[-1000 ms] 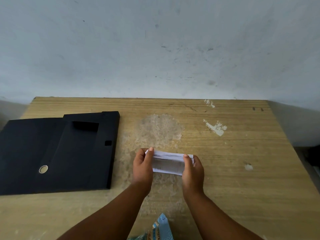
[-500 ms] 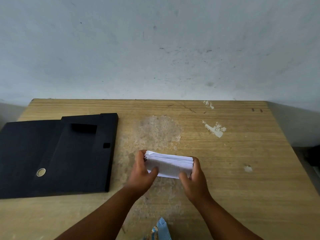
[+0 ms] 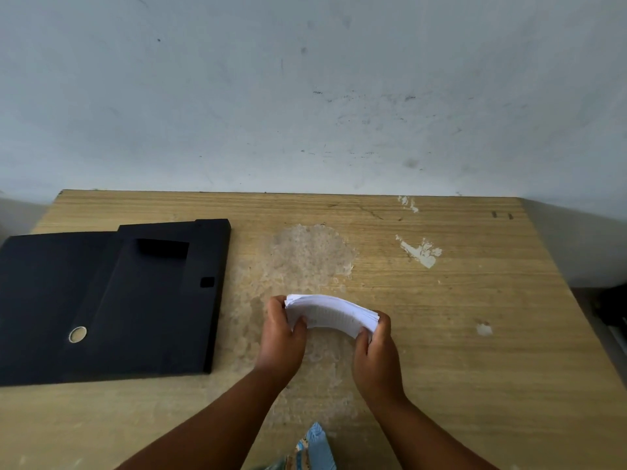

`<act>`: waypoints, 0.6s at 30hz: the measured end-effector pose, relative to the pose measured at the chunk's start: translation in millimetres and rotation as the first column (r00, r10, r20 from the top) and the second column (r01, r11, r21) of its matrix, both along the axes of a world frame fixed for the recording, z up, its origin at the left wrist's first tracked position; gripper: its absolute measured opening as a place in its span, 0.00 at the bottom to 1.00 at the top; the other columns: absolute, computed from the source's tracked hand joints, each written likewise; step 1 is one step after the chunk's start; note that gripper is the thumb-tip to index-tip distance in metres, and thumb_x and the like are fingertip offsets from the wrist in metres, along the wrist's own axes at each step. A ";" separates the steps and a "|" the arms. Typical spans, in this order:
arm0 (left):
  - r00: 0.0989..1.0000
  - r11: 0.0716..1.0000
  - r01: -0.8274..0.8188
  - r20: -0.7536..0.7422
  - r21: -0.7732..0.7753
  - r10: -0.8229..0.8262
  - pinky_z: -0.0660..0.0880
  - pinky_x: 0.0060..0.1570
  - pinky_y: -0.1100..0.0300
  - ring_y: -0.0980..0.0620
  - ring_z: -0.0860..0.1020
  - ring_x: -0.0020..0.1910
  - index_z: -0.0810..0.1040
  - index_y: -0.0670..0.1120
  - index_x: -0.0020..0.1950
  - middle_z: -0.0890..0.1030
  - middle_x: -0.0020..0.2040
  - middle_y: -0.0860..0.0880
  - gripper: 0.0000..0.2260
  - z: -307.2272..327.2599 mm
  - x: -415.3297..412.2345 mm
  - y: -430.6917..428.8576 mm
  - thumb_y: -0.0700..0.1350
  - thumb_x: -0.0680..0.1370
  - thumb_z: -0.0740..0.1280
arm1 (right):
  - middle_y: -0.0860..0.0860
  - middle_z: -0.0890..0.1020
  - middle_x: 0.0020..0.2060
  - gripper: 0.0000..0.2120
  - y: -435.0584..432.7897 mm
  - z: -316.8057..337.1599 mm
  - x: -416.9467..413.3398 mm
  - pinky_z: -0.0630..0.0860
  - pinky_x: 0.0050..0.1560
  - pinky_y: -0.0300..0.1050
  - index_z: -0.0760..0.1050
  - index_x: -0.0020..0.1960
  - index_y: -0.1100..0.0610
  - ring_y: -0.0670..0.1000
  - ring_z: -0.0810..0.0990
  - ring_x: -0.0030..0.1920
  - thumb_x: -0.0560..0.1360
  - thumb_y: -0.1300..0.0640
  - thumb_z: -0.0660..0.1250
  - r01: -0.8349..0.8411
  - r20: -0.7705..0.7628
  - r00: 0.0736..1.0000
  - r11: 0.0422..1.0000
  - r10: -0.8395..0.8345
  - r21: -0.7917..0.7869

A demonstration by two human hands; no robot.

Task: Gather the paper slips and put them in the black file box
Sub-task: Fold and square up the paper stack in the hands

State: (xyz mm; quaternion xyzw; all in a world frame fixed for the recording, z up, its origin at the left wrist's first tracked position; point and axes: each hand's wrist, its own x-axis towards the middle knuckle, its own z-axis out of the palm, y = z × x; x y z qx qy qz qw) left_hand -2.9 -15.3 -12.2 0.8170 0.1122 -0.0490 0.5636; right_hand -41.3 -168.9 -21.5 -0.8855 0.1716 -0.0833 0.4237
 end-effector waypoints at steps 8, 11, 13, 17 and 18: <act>1.000 0.999 -0.002 -0.018 0.037 0.003 0.74 0.45 0.66 0.60 0.78 0.52 0.68 0.50 0.58 0.78 0.52 0.56 0.11 -5.2 1.2 -0.7 0.37 0.81 0.63 | 0.60 0.81 0.58 0.17 1.8 0.4 0.9 0.78 0.50 0.45 0.66 0.70 0.62 0.58 0.82 0.56 0.81 0.63 0.59 0.004 -0.077 0.997 0.999 -0.002 0.035; 0.997 0.996 0.048 -0.072 0.081 -0.042 0.73 0.41 0.64 0.58 0.79 0.50 0.69 0.51 0.57 0.79 0.49 0.56 0.10 -7.0 6.9 5.3 0.38 0.81 0.65 | 0.58 0.79 0.63 0.20 -1.2 1.5 1.3 0.73 0.55 0.41 0.65 0.73 0.62 0.57 0.79 0.62 0.82 0.61 0.59 -0.004 -0.135 0.991 0.997 0.014 0.073; 0.995 0.998 0.032 -0.096 0.056 -0.026 0.74 0.39 0.65 0.57 0.81 0.48 0.73 0.50 0.54 0.81 0.48 0.55 0.08 -0.4 14.8 10.3 0.39 0.80 0.68 | 0.55 0.80 0.62 0.19 -6.8 7.4 6.6 0.71 0.56 0.41 0.67 0.72 0.60 0.55 0.78 0.63 0.82 0.60 0.59 -0.001 -0.168 0.985 0.990 0.025 0.142; 0.976 0.969 -0.159 -0.179 -0.191 0.125 0.80 0.44 0.59 0.51 0.84 0.49 0.78 0.46 0.56 0.86 0.50 0.48 0.09 25.3 24.6 18.3 0.41 0.77 0.73 | 0.49 0.81 0.55 0.15 -15.0 27.8 16.9 0.79 0.53 0.48 0.73 0.65 0.53 0.52 0.81 0.57 0.79 0.62 0.62 0.056 -0.214 0.976 0.917 0.033 0.395; 0.962 0.913 -0.233 -0.216 -0.335 0.167 0.82 0.46 0.55 0.49 0.85 0.50 0.79 0.44 0.56 0.86 0.52 0.44 0.10 32.1 24.4 17.6 0.40 0.76 0.74 | 0.49 0.82 0.55 0.15 -14.7 34.1 18.3 0.82 0.52 0.52 0.73 0.65 0.52 0.51 0.82 0.55 0.79 0.63 0.63 0.085 -0.224 0.974 0.871 0.029 0.483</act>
